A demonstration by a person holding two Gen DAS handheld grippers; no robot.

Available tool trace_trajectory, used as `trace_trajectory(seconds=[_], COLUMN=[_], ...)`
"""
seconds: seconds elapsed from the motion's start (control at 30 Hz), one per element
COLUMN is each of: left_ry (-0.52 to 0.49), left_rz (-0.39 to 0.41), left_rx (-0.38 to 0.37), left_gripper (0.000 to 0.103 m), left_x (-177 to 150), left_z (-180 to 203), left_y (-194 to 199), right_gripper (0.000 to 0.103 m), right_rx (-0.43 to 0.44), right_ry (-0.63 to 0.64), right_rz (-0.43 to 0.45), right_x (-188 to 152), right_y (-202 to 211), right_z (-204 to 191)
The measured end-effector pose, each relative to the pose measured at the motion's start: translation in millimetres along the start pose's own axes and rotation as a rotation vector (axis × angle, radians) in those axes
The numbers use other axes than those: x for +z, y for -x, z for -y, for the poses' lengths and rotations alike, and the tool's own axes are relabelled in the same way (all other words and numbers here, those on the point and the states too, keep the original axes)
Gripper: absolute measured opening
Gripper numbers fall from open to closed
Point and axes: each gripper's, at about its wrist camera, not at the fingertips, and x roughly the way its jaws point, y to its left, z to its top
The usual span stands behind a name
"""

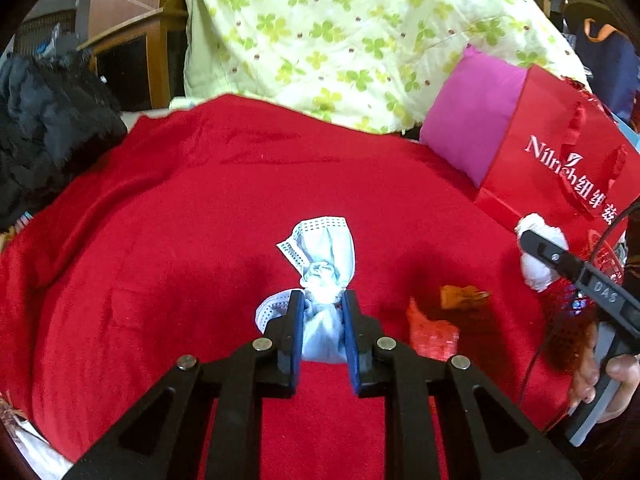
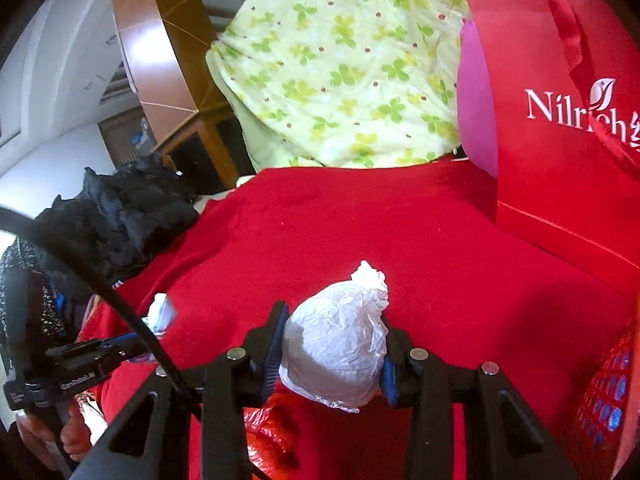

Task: Collect trash
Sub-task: 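Carry the tissue and the face mask toward the red mesh basket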

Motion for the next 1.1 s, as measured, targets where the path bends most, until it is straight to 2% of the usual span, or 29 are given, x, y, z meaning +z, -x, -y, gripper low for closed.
trace_trajectory(seconds=[0.2, 0.4, 0.57, 0.77, 1.1], left_ry=[-0.067, -0.11, -0.136, -0.167, -0.197], left_rz=[0.095, 0.141, 0.148, 0.15, 0.152], left_rx=[0.019, 0.023, 0.024, 0.022, 0.026], left_gripper=[0.019, 0.02, 0.02, 0.02, 0.02], left_x=[-1.1, -5.0, -9.4, -17.9, -26.9], left_z=[29.0, 46.4, 55.8, 70.5, 90.1], left_y=[42.0, 67.0, 75.6, 85.0, 92.0], right_gripper=[0.042, 0.042, 0.042, 0.042, 0.042], right_rx=[0.023, 0.029, 0.018, 0.013, -0.005], right_ry=[-0.026, -0.03, 0.005, 0.027, -0.016], right_rz=[0.041, 0.067, 0.11, 0.118, 0.145], right_x=[-7.7, -28.3, -47.7, -65.3, -65.9], right_y=[24.8, 59.6, 94.3, 120.3, 135.3], right_z=[4.4, 3.8, -3.9, -4.8, 16.3])
